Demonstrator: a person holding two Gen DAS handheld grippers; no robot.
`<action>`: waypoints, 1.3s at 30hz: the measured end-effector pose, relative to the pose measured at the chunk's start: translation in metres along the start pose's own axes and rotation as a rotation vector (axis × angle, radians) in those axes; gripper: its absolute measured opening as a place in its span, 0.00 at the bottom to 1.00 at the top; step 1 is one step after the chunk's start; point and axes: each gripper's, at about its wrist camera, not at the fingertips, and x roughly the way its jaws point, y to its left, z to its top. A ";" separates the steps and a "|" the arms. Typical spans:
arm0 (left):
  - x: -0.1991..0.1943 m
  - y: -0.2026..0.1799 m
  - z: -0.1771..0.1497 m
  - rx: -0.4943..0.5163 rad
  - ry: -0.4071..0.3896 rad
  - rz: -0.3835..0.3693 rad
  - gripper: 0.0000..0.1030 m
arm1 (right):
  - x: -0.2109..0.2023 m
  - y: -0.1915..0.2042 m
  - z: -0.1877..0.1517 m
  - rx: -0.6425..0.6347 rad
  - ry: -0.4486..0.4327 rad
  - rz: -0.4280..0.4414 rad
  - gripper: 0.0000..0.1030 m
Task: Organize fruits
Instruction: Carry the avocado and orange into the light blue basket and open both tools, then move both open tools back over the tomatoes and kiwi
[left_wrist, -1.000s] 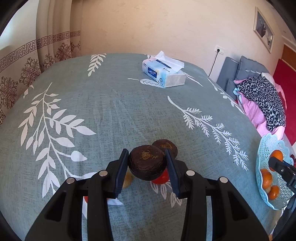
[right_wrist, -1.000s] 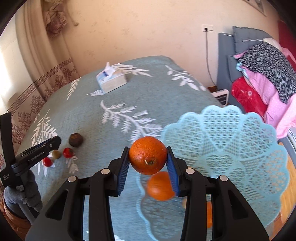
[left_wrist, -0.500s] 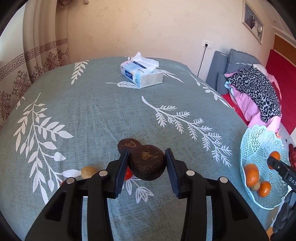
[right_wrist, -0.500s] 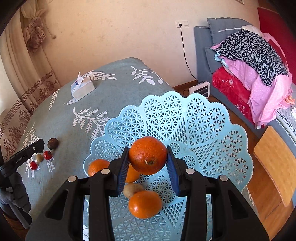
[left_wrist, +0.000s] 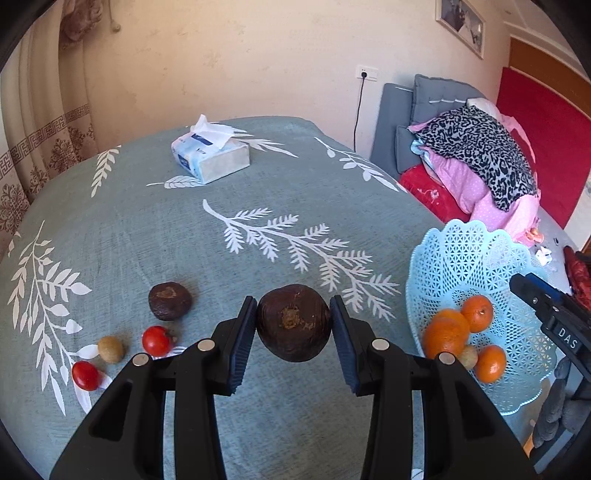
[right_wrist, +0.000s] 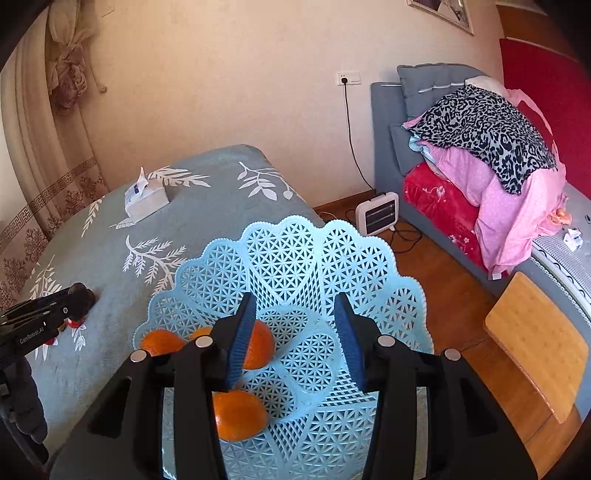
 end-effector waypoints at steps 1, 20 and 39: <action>0.001 -0.006 0.001 0.013 0.001 -0.007 0.40 | 0.000 -0.002 0.000 0.007 0.001 0.003 0.44; -0.005 -0.103 -0.018 0.169 0.068 -0.219 0.43 | -0.003 -0.012 -0.001 0.039 -0.012 0.033 0.44; -0.007 -0.075 -0.022 0.097 0.060 -0.132 0.67 | -0.012 -0.004 0.000 0.025 -0.030 0.047 0.44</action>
